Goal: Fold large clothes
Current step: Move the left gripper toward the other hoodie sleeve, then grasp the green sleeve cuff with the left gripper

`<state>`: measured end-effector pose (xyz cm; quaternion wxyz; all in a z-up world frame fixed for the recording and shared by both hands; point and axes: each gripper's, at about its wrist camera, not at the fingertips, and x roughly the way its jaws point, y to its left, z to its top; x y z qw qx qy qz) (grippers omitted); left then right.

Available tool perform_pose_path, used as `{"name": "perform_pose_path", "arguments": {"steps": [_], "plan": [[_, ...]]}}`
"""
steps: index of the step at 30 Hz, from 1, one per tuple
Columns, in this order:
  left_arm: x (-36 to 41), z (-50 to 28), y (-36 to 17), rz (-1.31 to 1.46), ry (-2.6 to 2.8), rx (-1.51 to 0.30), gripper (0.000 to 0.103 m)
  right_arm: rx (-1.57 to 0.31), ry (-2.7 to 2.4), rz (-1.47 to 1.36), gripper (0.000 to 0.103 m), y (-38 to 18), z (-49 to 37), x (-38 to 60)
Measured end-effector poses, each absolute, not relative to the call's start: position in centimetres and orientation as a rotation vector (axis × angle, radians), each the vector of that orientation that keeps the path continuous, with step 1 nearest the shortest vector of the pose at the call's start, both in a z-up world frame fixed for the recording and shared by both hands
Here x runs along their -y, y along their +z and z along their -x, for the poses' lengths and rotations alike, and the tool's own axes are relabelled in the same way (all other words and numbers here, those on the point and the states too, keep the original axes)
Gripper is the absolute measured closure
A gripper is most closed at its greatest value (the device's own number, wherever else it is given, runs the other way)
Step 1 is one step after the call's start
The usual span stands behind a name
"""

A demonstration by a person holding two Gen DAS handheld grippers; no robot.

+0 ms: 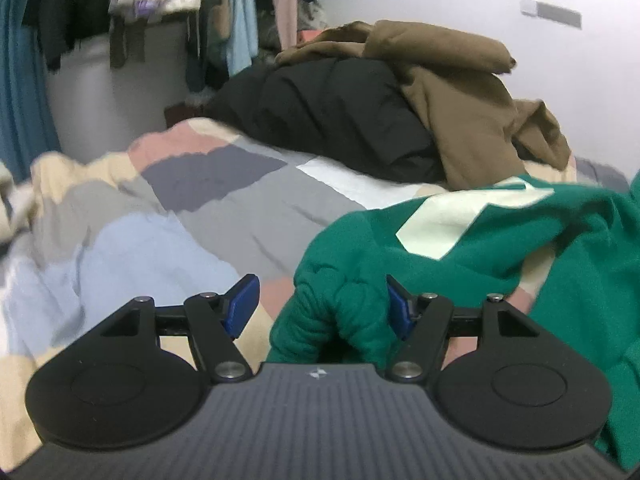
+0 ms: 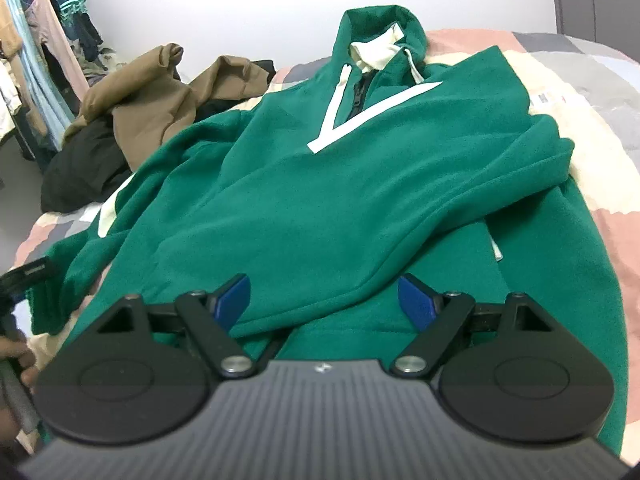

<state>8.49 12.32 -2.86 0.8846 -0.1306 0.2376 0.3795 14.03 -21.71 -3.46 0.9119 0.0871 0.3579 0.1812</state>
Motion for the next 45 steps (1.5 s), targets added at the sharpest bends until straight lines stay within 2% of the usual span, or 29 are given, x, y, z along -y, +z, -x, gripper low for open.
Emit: {"name": "perform_pose_path", "arguments": {"steps": [1, 2, 3, 6, 11, 17, 22, 25, 29, 34, 42, 43, 44, 45], "plan": [[-12.5, -8.6, -2.9, 0.279, 0.784, -0.475, 0.041, -0.742, 0.375, -0.179, 0.021, -3.5, -14.1, 21.6], [-12.7, -8.9, -2.7, 0.276, 0.765, -0.470, 0.057, -0.743, 0.374, -0.176, 0.021, -3.5, -14.1, 21.5], [-13.0, -9.1, -2.4, 0.272, 0.756, -0.470, 0.063, -0.743, 0.373, -0.171, 0.021, -3.5, -14.1, 21.4], [-14.3, -10.0, -1.4, 0.302, 0.726, -0.466, 0.070, -0.744, 0.367, -0.162, 0.021, -3.4, -14.0, 21.4], [-15.2, -10.6, 2.2, 0.308, 0.693, -0.441, 0.072, -0.744, 0.368, -0.158, 0.021, -3.1, -13.9, 21.5], [-12.8, -12.8, 11.6, 0.234, 0.593, -0.333, 0.073, -0.735, 0.364, -0.159, 0.021, -2.6, -13.8, 21.7], [-4.8, -14.8, 18.4, 0.119, 0.396, -0.257, 0.073, -0.722, 0.336, -0.184, 0.021, -2.2, -13.8, 22.9], [0.9, -15.4, 20.1, 0.094, 0.250, -0.242, 0.072, -0.705, 0.304, -0.192, 0.021, -1.6, -13.6, 24.1], [9.0, -16.1, 19.8, 0.082, 0.071, -0.274, 0.073, -0.671, 0.268, -0.237, 0.021, -0.8, -13.0, 26.3], [17.0, -16.9, 17.0, 0.137, -0.090, -0.392, 0.073, -0.653, 0.225, -0.303, 0.021, -0.4, -12.3, 29.7], [24.7, -18.3, 12.4, 0.093, -0.188, -0.545, 0.071, -0.664, 0.185, -0.401, 0.021, -2.1, -11.5, 34.5], [24.8, -18.4, 12.1, 0.095, -0.193, -0.561, 0.069, -0.662, 0.184, -0.409, 0.021, -2.2, -11.5, 34.7], [24.8, -18.4, 11.8, 0.107, -0.205, -0.581, 0.061, -0.660, 0.188, -0.422, 0.021, -2.4, -11.4, 35.1], [24.5, -18.4, 11.6, 0.125, -0.237, -0.607, 0.044, -0.658, 0.195, -0.435, 0.021, -2.6, -11.4, 35.3]]}}
